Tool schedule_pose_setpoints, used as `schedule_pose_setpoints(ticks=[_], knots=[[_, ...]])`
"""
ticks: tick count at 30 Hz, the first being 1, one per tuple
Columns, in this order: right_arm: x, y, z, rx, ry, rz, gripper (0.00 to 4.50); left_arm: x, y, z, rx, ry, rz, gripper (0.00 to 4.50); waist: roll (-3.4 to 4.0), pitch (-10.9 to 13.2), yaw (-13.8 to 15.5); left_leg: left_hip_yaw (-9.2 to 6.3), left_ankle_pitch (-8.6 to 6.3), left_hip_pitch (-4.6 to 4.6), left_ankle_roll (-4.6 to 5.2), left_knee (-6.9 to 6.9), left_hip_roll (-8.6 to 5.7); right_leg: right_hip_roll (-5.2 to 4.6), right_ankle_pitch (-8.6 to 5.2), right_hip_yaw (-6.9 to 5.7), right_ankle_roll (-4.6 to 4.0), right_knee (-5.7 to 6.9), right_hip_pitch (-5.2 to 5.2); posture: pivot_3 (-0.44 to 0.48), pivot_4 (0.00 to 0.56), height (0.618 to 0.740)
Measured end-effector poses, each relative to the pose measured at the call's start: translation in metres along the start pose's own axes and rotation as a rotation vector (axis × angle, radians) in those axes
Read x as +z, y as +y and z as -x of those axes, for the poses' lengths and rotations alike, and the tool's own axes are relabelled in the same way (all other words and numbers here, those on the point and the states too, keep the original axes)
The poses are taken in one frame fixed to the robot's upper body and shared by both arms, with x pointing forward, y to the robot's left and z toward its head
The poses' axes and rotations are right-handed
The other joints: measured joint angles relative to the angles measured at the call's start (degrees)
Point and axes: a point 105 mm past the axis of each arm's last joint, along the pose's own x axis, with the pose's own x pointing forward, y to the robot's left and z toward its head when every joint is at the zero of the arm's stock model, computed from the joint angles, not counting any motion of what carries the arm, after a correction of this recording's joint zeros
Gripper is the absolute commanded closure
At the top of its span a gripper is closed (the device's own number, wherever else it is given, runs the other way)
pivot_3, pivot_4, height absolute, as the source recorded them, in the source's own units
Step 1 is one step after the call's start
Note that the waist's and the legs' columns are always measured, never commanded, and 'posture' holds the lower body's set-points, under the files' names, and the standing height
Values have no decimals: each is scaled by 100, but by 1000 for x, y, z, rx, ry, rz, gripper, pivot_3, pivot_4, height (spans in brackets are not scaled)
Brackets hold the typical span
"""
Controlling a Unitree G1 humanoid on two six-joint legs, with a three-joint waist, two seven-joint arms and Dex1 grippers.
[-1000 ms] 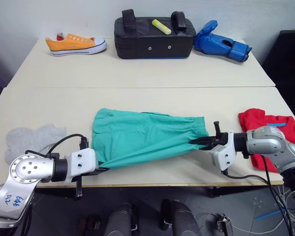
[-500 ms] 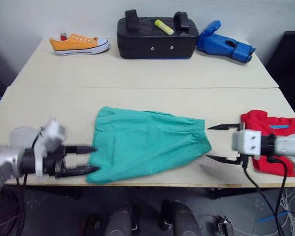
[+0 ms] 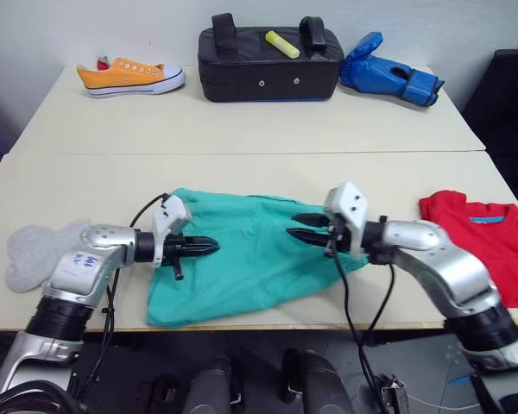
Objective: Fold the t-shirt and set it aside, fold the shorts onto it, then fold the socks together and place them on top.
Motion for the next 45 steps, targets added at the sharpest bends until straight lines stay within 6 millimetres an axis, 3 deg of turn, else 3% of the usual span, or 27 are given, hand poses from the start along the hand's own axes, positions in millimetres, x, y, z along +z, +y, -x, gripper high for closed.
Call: schedule_pose_setpoints(ticks=[1,6,10,14,17,19,22,24,27,30,36,39,43,45], knots=[[-6,-1,-6,-10,25,3,4460,-1,1,-3,6,-4,-14,4500,0,0,1,0,0,-1,1,0,0,0,0,-1,0,0,0,0,150,740],[-33,-14,-13,-101,120,-15,4460,-3,7,-6,32,-10,-64,4500,-1,-1,6,-1,3,7,6,-2,-2,-3,1,-1,2,-1,8,0,150,740],[-44,-34,2,-205,156,-8,4460,-3,20,-8,93,-31,-85,4500,-4,-5,12,-5,6,23,11,-3,-7,-14,4,-1,6,-4,21,0,150,740],[-48,-51,33,-258,178,9,4460,0,31,-6,142,-58,-99,4500,-3,-7,19,-13,7,22,12,-3,-9,-21,9,-2,6,-2,20,0,150,740],[-34,-35,54,-149,118,3,4460,10,32,-1,146,-122,-60,4500,-3,-5,15,-19,8,7,14,-13,-9,-18,8,-7,5,-5,9,0,150,740],[-5,-17,59,-46,25,28,4460,40,25,2,92,-193,-86,4500,-5,-4,7,-20,11,4,15,-14,-6,-10,9,-11,6,-2,12,0,150,740],[13,11,60,55,-13,81,4460,75,-3,9,-77,-209,-196,4500,-8,-9,-9,-18,10,22,13,-24,-6,-4,8,-12,6,-12,30,0,150,740],[4,17,57,67,17,71,4460,72,-8,9,-116,-175,-212,4500,-7,-9,-7,-11,9,24,12,-24,-8,-6,8,-8,6,-16,28,0,150,740],[-32,27,49,59,144,68,4460,41,-5,-6,-158,-31,-220,4500,-8,-9,19,-10,9,22,12,-24,-12,-10,7,-8,6,-24,22,0,150,740],[-60,33,51,28,236,78,4460,9,13,-16,-128,73,-194,4500,-10,-7,59,-12,10,6,14,-24,-17,-17,8,-8,7,-23,7,0,150,740],[-72,38,84,-51,273,81,4460,16,46,-13,-50,74,-266,4500,-20,-14,160,-19,8,8,21,-24,-17,-20,9,-13,9,-34,16,0,150,740],[-65,43,104,-137,209,-47,4460,22,39,-12,-110,27,-229,4500,-21,-13,156,-22,8,3,22,-24,-16,-17,10,-16,10,-35,16,0,150,740],[-48,45,125,-261,119,-179,4460,47,19,-12,-199,-59,-300,4500,-22,-14,154,-31,8,13,23,-23,-15,-18,10,-15,10,-37,29,0,150,740],[-48,46,132,-335,71,-316,4119,50,7,-14,-246,-77,-318,4500,-22,-14,150,-35,8,15,22,-24,-14,-19,10,-14,10,-35,30,0,150,740]])
